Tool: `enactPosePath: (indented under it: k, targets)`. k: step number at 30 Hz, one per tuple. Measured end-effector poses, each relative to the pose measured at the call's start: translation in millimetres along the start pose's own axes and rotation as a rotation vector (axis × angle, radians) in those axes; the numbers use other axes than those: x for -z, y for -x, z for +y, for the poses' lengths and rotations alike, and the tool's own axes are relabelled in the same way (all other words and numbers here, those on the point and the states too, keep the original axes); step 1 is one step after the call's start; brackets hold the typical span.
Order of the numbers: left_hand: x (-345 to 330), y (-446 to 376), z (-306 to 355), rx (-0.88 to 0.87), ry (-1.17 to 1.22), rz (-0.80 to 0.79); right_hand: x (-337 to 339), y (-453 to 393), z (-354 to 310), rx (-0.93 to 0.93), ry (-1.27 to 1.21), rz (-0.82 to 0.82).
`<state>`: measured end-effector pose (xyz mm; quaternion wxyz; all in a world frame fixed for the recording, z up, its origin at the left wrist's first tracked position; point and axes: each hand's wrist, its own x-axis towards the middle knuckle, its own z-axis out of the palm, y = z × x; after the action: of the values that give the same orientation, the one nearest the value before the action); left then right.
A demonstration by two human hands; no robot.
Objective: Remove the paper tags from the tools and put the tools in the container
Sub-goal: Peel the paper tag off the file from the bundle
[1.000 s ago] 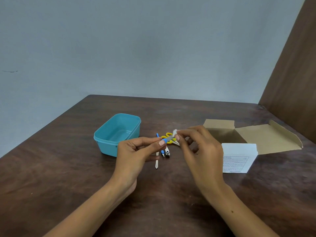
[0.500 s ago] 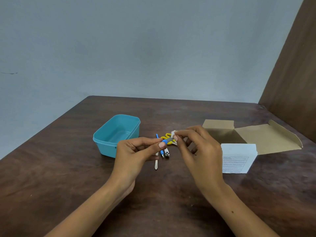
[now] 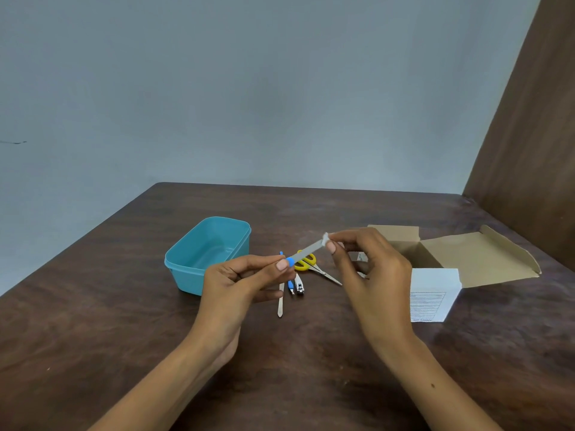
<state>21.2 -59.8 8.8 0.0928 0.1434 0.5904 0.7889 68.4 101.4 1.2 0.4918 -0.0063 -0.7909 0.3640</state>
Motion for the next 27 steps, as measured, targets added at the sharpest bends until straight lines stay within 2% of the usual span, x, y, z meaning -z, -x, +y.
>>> enactPosePath:
  k: [4,7,10,14,18,20,23,27]
  targets:
    - [1.0,-1.4,-1.8,0.037,-0.019,-0.016,0.2,0.2,-3.4,-0.228,-0.219,-0.004]
    - [0.1,-0.5,-4.8,-0.006,-0.083,-0.033,0.4,-1.3,-5.5,-0.272,-0.248,0.025]
    - [-0.9,-0.4,-7.8,-0.133,-0.216,-0.033,1.4,-1.6,-5.8,-0.303,-0.247,0.055]
    - [-0.1,1.1,-14.2,-0.444,-0.553,0.009,1.8,-2.7,-4.9,-0.346,-0.247,0.066]
    - [3.5,1.5,-16.0,-0.647,-0.726,0.001,3.6,-4.2,-7.3,-0.385,-0.378,0.060]
    - [3.4,1.5,-15.9,-0.565,-0.663,-0.002,3.4,-4.5,-6.9,-0.382,-0.389,0.066]
    - [0.9,-0.7,-13.9,-0.297,-0.428,-0.009,3.3,-2.6,-6.5,-0.252,-0.259,0.064]
    - [-0.4,-3.2,-12.3,-0.186,-0.293,-0.045,-0.1,4.3,-8.3,-0.016,-0.092,-0.036]
